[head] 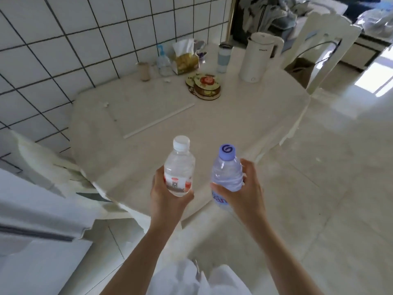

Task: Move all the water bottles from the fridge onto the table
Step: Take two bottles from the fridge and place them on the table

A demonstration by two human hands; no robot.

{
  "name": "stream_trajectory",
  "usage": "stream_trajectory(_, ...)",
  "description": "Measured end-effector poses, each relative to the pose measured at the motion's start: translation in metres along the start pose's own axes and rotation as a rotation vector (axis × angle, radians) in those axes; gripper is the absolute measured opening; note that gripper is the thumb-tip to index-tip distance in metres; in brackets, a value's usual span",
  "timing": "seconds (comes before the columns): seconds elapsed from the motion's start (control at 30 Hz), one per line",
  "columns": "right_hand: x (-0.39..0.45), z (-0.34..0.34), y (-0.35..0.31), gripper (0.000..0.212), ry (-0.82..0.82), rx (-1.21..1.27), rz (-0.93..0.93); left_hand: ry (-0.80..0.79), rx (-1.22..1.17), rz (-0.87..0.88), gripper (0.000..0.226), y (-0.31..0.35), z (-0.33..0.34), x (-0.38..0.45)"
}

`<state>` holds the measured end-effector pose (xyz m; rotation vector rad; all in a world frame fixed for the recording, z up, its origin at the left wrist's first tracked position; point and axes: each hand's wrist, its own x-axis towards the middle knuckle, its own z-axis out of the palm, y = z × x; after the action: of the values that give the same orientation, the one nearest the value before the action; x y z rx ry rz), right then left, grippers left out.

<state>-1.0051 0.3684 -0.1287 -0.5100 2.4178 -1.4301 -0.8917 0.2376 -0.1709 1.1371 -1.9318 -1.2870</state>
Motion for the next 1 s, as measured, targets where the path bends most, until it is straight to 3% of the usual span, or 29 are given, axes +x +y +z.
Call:
stream_trajectory(0.6,0.276,0.111,-0.035,0.062,-0.642,-0.142,-0.242,0.591,0.061,-0.344,0.076,-0.013,0.064,0.178)
stream_trajectory(0.83,0.311,0.178,-0.043,0.059,-0.748,-0.166,-0.254,0.728,0.086,-0.508,0.075,-0.027,0.050,0.222)
stream_trajectory(1.0,0.315,0.223,-0.043,0.066,-0.768,-0.154,-0.241,0.731,0.108,-0.563,0.077,-0.049,0.036,0.254)
